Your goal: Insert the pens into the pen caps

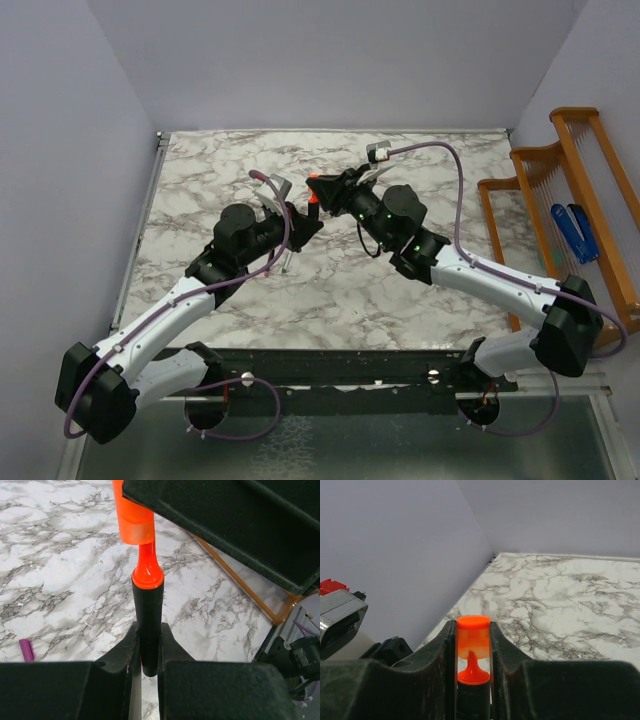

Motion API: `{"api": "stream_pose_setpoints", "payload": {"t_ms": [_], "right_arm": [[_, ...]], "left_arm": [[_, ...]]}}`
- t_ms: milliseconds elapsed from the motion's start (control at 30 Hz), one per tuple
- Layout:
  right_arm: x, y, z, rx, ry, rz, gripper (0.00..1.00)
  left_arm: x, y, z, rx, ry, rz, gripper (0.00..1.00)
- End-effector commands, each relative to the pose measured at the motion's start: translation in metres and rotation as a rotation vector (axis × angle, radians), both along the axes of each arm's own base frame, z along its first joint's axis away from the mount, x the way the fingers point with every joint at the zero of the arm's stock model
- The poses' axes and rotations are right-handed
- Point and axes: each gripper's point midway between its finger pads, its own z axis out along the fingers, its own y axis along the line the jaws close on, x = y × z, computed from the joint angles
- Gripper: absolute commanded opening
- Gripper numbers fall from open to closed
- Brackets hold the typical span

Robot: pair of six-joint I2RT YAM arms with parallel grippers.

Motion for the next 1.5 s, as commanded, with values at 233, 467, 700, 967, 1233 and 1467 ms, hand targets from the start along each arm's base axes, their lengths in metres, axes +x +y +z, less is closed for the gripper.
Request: {"api": "stream_pose_setpoints", "payload": {"t_ms": [233, 467, 700, 967, 1233, 1467], "right_arm": [[-0.026, 0.001, -0.017, -0.076, 0.053, 0.103, 0.08], [-0.038, 0.009, -0.035, -0.106, 0.089, 0.150, 0.08], [-0.048, 0.018, -0.049, -0.157, 0.115, 0.181, 0.08], [-0.056, 0.026, -0.065, -0.188, 0.163, 0.199, 0.08], [-0.063, 0.033, -0.078, -0.201, 0.214, 0.196, 0.08], [-0.064, 0.039, -0.079, -0.215, 0.213, 0.201, 0.09]], "left_arm": [[0.015, 0.011, 0.036, 0.024, -0.116, 0.077, 0.00], [0.023, 0.010, 0.044, 0.033, -0.135, 0.087, 0.00], [0.035, 0.014, 0.043, 0.103, -0.141, 0.127, 0.00], [0.048, 0.027, 0.041, 0.160, -0.152, 0.211, 0.00], [0.055, 0.036, 0.035, 0.204, -0.162, 0.264, 0.00], [0.052, 0.031, 0.029, 0.225, -0.186, 0.217, 0.00]]}}
